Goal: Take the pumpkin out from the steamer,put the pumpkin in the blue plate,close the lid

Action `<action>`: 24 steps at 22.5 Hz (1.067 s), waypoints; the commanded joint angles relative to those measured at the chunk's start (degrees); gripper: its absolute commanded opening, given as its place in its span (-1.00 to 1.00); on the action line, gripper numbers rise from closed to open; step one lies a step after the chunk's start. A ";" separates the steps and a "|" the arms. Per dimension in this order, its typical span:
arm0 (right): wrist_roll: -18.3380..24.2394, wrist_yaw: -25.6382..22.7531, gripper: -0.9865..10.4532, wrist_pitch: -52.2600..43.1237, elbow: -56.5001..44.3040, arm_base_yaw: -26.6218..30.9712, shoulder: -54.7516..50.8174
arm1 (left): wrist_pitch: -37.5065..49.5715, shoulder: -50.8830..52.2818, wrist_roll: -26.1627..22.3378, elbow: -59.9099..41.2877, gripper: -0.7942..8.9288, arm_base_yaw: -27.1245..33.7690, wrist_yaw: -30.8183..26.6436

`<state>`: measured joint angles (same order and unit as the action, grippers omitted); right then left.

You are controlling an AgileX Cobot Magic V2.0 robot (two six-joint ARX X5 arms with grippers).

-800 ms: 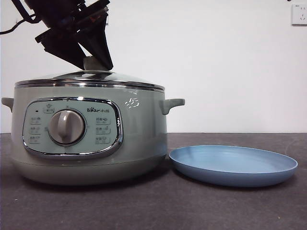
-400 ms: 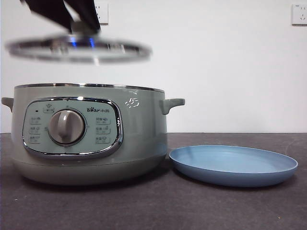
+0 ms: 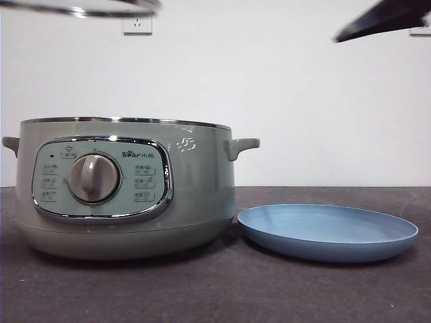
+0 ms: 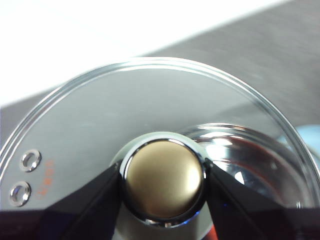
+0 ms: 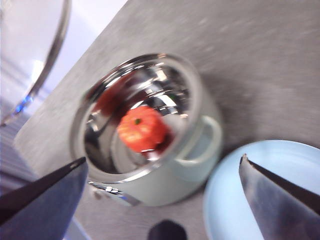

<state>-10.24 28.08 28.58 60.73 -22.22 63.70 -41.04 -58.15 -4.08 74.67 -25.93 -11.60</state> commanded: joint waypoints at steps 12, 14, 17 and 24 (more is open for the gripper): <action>10.78 -10.01 0.23 13.64 33.33 -18.25 30.51 | -5.18 13.53 -2.19 0.74 -0.85 0.02 -14.23; 12.87 -14.84 0.23 18.12 40.13 -21.05 35.78 | -5.86 15.15 -2.34 0.74 -0.85 0.02 -15.91; 15.26 -22.01 0.23 20.26 45.64 -24.85 42.25 | -6.43 16.46 -3.50 0.74 -0.85 0.02 -18.53; 16.70 -24.22 0.22 16.41 45.86 -26.71 53.11 | -7.96 16.50 -3.56 0.74 -0.85 0.02 -18.49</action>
<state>5.87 4.14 45.30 106.69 -49.01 116.14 -51.79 -42.30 -6.90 74.67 -25.93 -29.45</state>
